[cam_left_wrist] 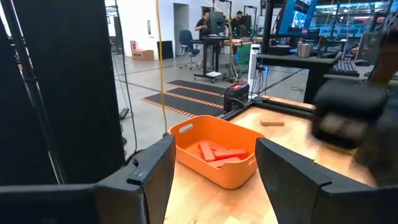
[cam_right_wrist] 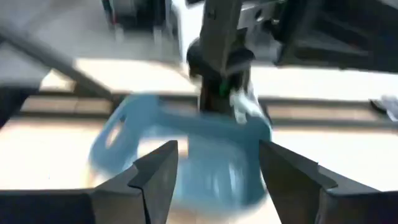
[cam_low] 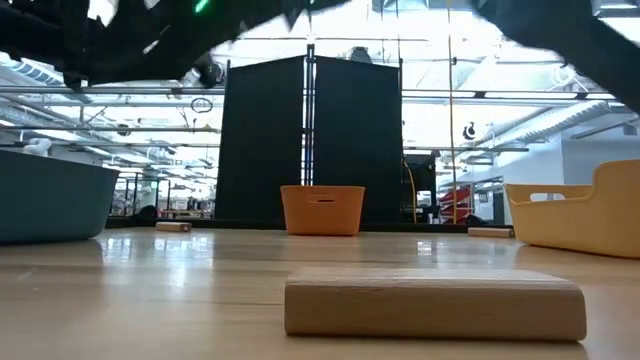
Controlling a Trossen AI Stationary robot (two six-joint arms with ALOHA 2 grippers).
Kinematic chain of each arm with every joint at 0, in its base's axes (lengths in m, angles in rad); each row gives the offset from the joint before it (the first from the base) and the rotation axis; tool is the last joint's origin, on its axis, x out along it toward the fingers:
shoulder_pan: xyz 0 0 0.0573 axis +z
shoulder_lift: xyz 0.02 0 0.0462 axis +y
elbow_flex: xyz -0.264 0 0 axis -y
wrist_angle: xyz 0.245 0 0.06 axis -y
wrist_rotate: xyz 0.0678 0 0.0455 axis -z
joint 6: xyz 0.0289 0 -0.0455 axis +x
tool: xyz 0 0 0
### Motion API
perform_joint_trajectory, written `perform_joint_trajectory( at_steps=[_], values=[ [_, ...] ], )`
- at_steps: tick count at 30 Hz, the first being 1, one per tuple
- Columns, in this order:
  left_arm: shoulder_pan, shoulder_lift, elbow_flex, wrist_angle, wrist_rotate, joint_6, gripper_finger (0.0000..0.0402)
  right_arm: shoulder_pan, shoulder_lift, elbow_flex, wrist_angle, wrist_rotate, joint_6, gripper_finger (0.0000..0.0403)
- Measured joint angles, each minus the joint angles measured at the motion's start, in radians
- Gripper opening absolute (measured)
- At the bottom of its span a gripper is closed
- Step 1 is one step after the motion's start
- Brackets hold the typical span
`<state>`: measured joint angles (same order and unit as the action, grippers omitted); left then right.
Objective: Sort blocks
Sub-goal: Put the top right brown block into the blue bin
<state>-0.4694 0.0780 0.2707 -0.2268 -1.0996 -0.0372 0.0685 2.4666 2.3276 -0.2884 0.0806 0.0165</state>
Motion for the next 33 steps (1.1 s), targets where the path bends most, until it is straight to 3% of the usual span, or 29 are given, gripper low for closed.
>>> perform_joint_trajectory(
  at_steps=[6, 10, 11, 14, 17, 20, 24, 28, 33],
  values=[
    [0.000, 0.000, 0.000, 0.000, 0.013, 0.000, 0.0219, 0.054, -0.215, -0.002, -0.703, 0.026, 0.189, 0.0213],
    [0.000, 0.000, 0.000, 0.012, 0.068, 0.023, 0.0219, 0.055, -0.341, -0.001, -1.245, 0.222, 0.501, 0.0212],
    [0.000, 0.000, 0.000, 0.016, 0.084, 0.026, 0.0219, 0.044, -0.365, -0.006, -1.313, 0.255, 0.568, 0.0212],
    [0.000, 0.003, 0.000, 0.038, 0.124, 0.025, 0.0219, -0.008, -0.494, -0.130, -1.221, 0.277, 0.578, 0.0212],
    [0.000, 0.006, -0.001, 0.048, 0.156, 0.024, 0.0219, -0.112, -0.624, -0.269, -1.284, 0.302, 0.632, 0.0212],
    [0.000, 0.017, -0.001, 0.054, 0.198, 0.018, 0.0219, -0.227, -0.763, -0.528, -1.158, 0.318, 0.610, 0.0212],
    [0.000, 0.020, -0.001, 0.071, 0.207, 0.017, 0.0219, -0.379, -0.910, -0.864, -0.953, 0.263, 0.557, 0.0212],
    [0.000, 0.026, -0.001, 0.068, 0.206, 0.020, 0.0219, -0.522, -0.977, -1.130, -0.765, 0.234, 0.466, 0.0212],
    [0.002, 0.033, -0.001, 0.064, 0.198, 0.031, 0.0219, -0.672, -0.990, -1.320, -0.631, 0.159, 0.348, 0.0212]
  ],
)
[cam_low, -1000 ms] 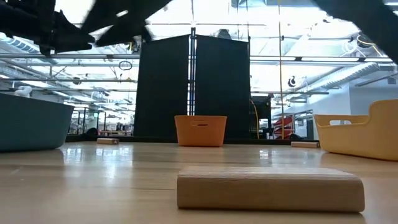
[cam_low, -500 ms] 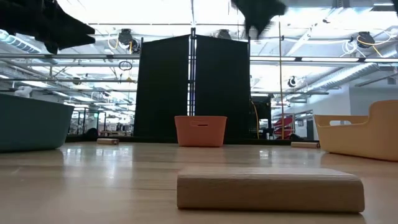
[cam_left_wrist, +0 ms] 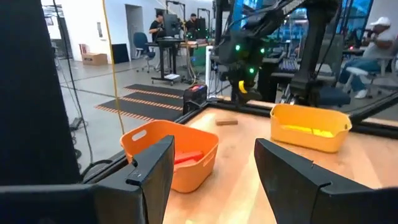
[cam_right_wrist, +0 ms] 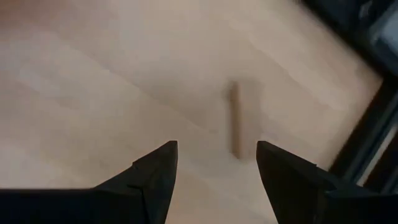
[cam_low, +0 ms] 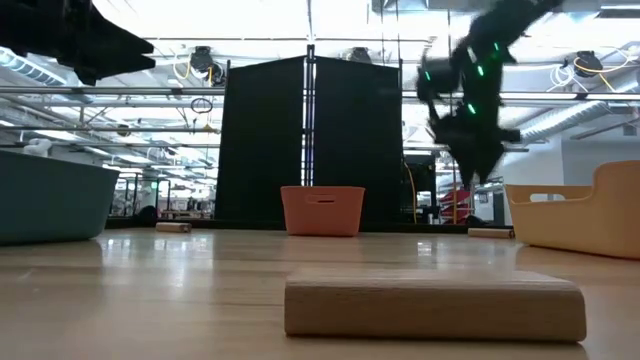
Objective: Sort blocks
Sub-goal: Put the top right brown block into the blue bin
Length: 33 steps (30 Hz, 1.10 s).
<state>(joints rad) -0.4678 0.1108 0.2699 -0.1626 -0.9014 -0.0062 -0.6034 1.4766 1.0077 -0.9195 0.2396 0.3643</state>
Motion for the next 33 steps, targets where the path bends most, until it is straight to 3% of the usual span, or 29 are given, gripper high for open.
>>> perform_joint_trajectory(
  at_steps=[6, 13, 21, 33],
  values=[
    [0.042, 0.014, 0.000, 0.077, -0.025, 0.074, 0.0219, -0.117, 0.004, -0.102, 0.114, -0.041, -0.100, 0.0212],
    [0.098, 0.027, 0.000, 0.157, -0.022, 0.106, 0.0219, -0.202, 0.019, -0.128, 0.177, -0.065, -0.177, 0.0212],
    [0.140, 0.031, 0.000, 0.240, -0.011, 0.170, 0.0219, -0.253, 0.100, -0.127, 0.222, -0.072, -0.262, 0.0212],
    [0.182, 0.031, 0.000, 0.239, -0.009, 0.197, 0.0219, -0.283, 0.198, -0.122, 0.238, -0.125, -0.324, 0.0209]
  ],
)
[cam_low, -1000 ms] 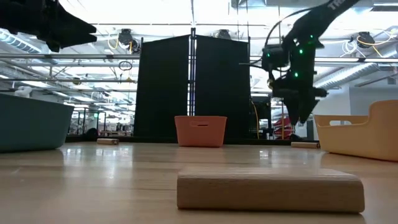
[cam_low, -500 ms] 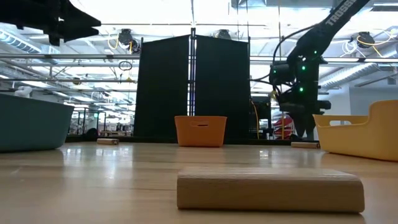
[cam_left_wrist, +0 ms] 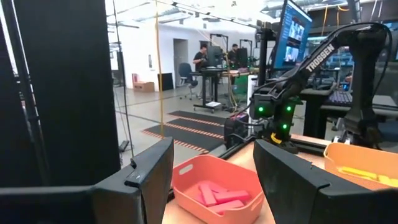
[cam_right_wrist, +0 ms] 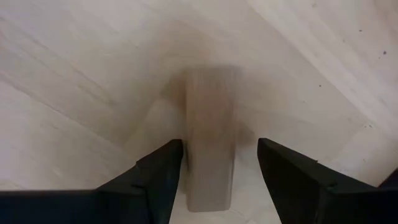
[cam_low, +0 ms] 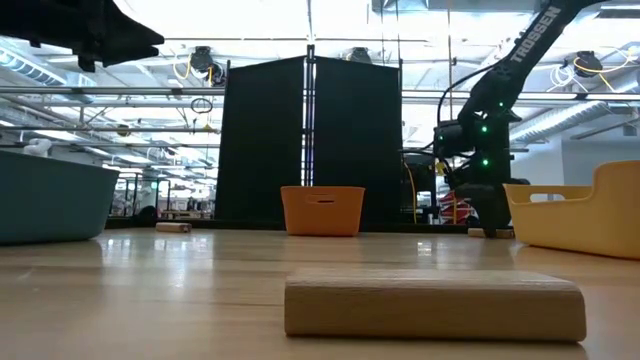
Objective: Sort blocks
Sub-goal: Put the top right brown block into the blue bin
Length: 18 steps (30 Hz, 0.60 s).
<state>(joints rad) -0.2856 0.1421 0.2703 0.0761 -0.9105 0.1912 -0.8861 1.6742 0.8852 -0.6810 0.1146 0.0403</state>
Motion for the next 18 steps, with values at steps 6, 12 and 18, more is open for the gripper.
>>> perform_joint_trajectory(
  at_steps=[6, 12, 18],
  values=[
    [0.007, 0.000, 0.000, -0.018, 0.054, 0.009, 0.0219, 0.002, -0.015, -0.005, 0.006, -0.013, 0.009, 0.0160],
    [0.006, 0.003, 0.000, -0.024, 0.073, 0.001, 0.0219, 0.004, -0.049, -0.005, 0.022, -0.063, 0.056, 0.0083],
    [0.006, 0.004, 0.000, -0.033, 0.073, 0.001, 0.0219, 0.059, -0.117, 0.025, 0.025, -0.140, 0.104, 0.0075]
  ],
)
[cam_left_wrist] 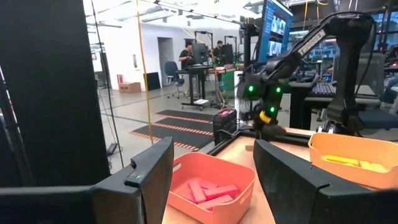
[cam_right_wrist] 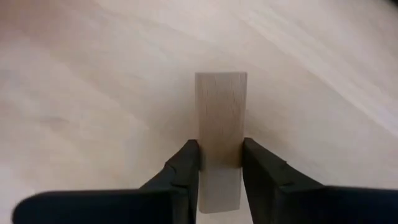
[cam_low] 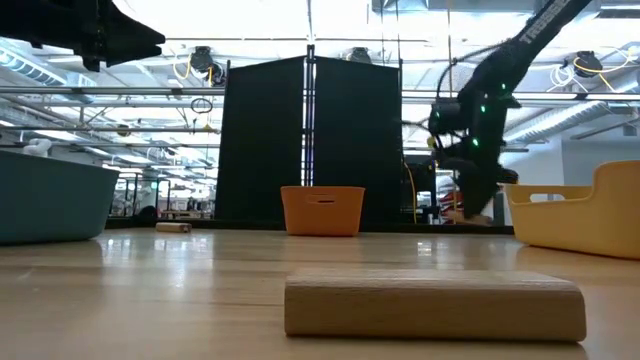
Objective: Sort blocks
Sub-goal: Put the top right brown block into the blue bin
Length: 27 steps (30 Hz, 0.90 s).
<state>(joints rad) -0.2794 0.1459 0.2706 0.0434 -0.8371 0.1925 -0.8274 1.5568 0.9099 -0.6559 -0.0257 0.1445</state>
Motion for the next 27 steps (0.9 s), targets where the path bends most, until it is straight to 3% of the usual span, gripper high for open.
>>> perform_joint_trajectory(
  at_steps=[9, 12, 17, 27],
  values=[
    [0.000, 0.000, 0.000, -0.001, -0.002, 0.000, 0.0219, 0.242, -0.049, 0.198, 0.004, -0.078, 0.077, 0.0092],
    [0.000, 0.000, 0.024, -0.055, -0.068, -0.032, 0.0219, 0.347, -0.049, 0.268, 0.037, -0.078, 0.094, 0.0092],
    [0.004, 0.000, 0.065, -0.193, -0.264, -0.090, 0.0219, 0.510, -0.047, 0.327, 0.235, -0.078, 0.108, 0.0092],
    [0.141, 0.002, 0.063, -0.218, -0.320, -0.101, 0.0219, 0.717, 0.138, 0.328, 0.801, -0.078, 0.106, 0.0093]
  ],
)
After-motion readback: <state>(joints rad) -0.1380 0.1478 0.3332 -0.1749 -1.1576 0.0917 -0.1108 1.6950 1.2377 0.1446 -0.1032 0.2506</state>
